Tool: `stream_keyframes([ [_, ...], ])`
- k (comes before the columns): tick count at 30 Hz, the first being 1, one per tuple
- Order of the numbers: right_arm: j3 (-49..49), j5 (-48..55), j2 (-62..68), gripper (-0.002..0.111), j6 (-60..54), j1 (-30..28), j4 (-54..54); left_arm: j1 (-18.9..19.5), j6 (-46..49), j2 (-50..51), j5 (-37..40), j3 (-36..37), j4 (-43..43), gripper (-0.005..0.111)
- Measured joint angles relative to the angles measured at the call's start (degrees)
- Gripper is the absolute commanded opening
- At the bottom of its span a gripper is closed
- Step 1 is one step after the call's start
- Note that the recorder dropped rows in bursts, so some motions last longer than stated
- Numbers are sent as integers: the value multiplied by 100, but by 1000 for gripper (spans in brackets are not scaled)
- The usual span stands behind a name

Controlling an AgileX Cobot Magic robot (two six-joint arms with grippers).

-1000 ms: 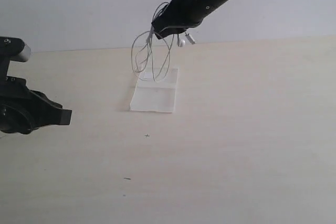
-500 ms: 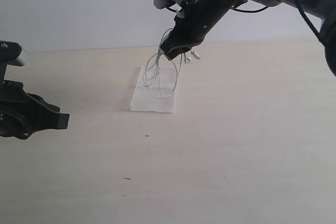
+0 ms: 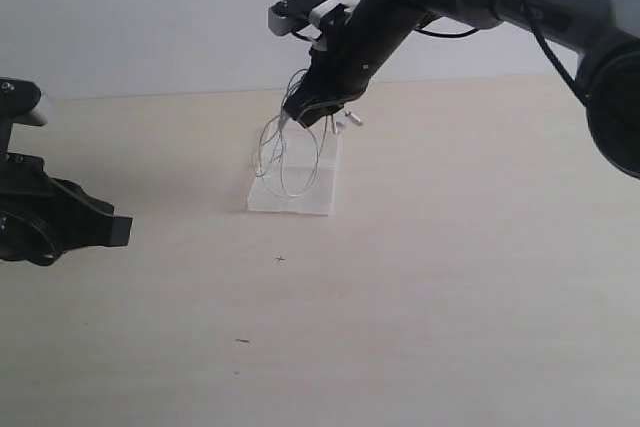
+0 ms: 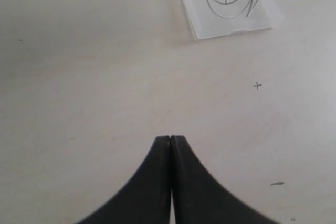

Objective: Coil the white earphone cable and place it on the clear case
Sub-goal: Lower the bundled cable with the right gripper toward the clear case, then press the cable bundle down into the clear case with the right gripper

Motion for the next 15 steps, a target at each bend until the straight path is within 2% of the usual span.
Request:
stream_keyframes([
  [15, 0, -372, 259, 0, 434, 63, -230, 0, 86, 0, 158, 0, 0, 0],
])
